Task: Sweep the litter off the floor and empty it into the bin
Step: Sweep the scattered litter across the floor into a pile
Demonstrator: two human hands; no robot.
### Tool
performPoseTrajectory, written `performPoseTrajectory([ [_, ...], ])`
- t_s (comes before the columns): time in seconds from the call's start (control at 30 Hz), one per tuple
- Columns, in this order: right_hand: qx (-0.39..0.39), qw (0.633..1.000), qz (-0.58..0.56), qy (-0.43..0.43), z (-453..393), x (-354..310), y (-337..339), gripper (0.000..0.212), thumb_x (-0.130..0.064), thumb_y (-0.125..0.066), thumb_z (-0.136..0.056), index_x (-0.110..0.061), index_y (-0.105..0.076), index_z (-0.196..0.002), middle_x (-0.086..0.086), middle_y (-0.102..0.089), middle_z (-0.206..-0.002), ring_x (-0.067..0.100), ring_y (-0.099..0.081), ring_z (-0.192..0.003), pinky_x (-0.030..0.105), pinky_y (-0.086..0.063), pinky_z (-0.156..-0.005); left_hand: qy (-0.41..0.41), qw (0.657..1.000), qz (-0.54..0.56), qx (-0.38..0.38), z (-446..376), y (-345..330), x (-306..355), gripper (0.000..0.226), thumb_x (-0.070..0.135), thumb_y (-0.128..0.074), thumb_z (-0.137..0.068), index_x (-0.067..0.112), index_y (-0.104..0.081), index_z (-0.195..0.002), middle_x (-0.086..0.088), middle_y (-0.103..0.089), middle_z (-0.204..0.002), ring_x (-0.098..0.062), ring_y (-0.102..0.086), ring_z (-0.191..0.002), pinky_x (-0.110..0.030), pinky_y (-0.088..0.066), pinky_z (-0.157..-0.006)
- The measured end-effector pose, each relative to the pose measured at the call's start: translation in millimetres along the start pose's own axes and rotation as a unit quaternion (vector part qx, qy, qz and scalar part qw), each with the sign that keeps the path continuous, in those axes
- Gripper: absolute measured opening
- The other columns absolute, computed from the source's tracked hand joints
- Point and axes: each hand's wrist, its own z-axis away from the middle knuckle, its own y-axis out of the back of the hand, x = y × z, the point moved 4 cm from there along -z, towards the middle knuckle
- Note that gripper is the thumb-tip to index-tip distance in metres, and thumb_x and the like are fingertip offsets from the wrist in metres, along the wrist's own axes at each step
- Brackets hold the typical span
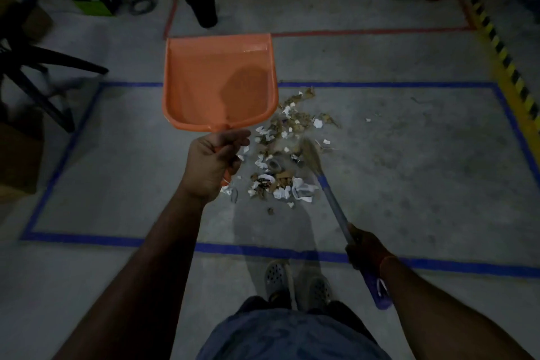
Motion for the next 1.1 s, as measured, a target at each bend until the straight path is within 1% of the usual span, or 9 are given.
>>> performPoseTrajectory([
  [0.07,0.002,0.999,-0.019,-0.035,5,9,-1,0.071,0.012,-0.056,-0.087,-0.029,-0.040,-0.142,0.022,-0.064,-0.080,0.027,-0.057,-0.053,0.028,-0.045,-0.043,0.000,1.000,-0.004,0.009,5,-4,-2,0.034,-0.013,-0.041,-0.098,0.002,-0.071,-0.103,-0.013,-0.068,-0.088,-0.006,-0.049,-0.045,-0.016,-0.041,-0.044],
  [0.17,-0.006,0.998,0.005,-0.056,8,24,-9,0.032,0.009,-0.050,-0.094,-0.021,-0.053,-0.105,0.012,-0.054,-0.056,0.019,-0.049,-0.038,0.031,-0.039,-0.048,-0.006,1.000,-0.002,0.023,13,-9,-7,0.038,-0.015,-0.040,-0.097,0.003,-0.072,-0.103,-0.011,-0.069,-0.086,-0.008,-0.045,-0.042,-0.016,-0.039,-0.042],
  [0.27,-0.051,0.995,-0.018,-0.083,11,27,-19,0.024,0.009,-0.051,-0.092,-0.013,-0.053,-0.100,0.013,-0.053,-0.063,0.021,-0.051,-0.047,0.032,-0.041,-0.051,-0.008,0.999,-0.018,0.030,23,-11,-12,0.048,-0.015,-0.043,-0.095,0.016,-0.079,-0.094,-0.006,-0.073,-0.083,-0.010,-0.044,-0.040,-0.016,-0.036,-0.040],
  [0.37,-0.096,0.994,0.005,-0.052,10,9,-25,0.059,0.013,-0.053,-0.087,-0.025,-0.046,-0.130,0.014,-0.057,-0.075,0.028,-0.056,-0.058,0.029,-0.045,-0.046,0.005,0.997,-0.052,0.060,33,-10,-14,0.043,-0.013,-0.045,-0.094,0.014,-0.078,-0.094,-0.001,-0.072,-0.076,-0.011,-0.042,-0.038,-0.016,-0.030,-0.038],
  [0.47,-0.093,0.995,0.020,-0.023,5,-7,-18,0.072,0.011,-0.055,-0.087,-0.016,-0.034,-0.150,0.013,-0.060,-0.088,0.028,-0.057,-0.061,0.025,-0.046,-0.041,0.019,0.994,-0.067,0.088,37,-9,-14,0.028,-0.009,-0.047,-0.096,0.001,-0.072,-0.104,0.002,-0.070,-0.069,-0.010,-0.043,-0.038,-0.013,-0.027,-0.036],
  [0.67,-0.048,0.998,0.036,0.029,6,-16,16,0.070,0.008,-0.057,-0.089,-0.019,-0.037,-0.150,0.014,-0.064,-0.072,0.024,-0.057,-0.050,0.028,-0.047,-0.044,-0.004,0.998,-0.025,0.059,16,-22,-10,0.039,-0.013,-0.044,-0.096,0.009,-0.076,-0.098,-0.009,-0.071,-0.084,-0.011,-0.044,-0.041,-0.017,-0.034,-0.040],
  [0.77,-0.016,0.999,0.027,0.034,3,-14,32,0.070,0.007,-0.059,-0.088,-0.021,-0.039,-0.149,0.012,-0.066,-0.076,0.025,-0.060,-0.052,0.031,-0.049,-0.049,0.001,1.000,0.008,0.024,0,-32,-9,0.039,-0.014,-0.042,-0.097,0.008,-0.075,-0.099,-0.011,-0.070,-0.086,-0.011,-0.044,-0.044,-0.019,-0.037,-0.042],
  [0.9,0.012,1.000,0.022,0.015,-2,-19,53,0.069,0.007,-0.057,-0.090,-0.024,-0.039,-0.148,0.014,-0.065,-0.085,0.021,-0.059,-0.053,0.025,-0.047,-0.045,0.009,0.999,0.034,-0.027,-23,-35,-9,0.033,-0.012,-0.043,-0.098,0.002,-0.071,-0.106,-0.008,-0.072,-0.088,-0.012,-0.047,-0.047,-0.020,-0.038,-0.044],
  [1.1,0.056,0.998,0.003,-0.031,-30,-7,89,0.075,0.016,-0.058,-0.084,-0.014,-0.037,-0.150,0.018,-0.063,-0.078,0.024,-0.056,-0.044,0.032,-0.046,-0.051,0.008,1.000,-0.019,-0.019,-51,-43,-14,0.033,-0.011,-0.044,-0.097,0.002,-0.073,-0.108,-0.013,-0.071,-0.091,-0.013,-0.047,-0.045,-0.018,-0.033,-0.041],
])
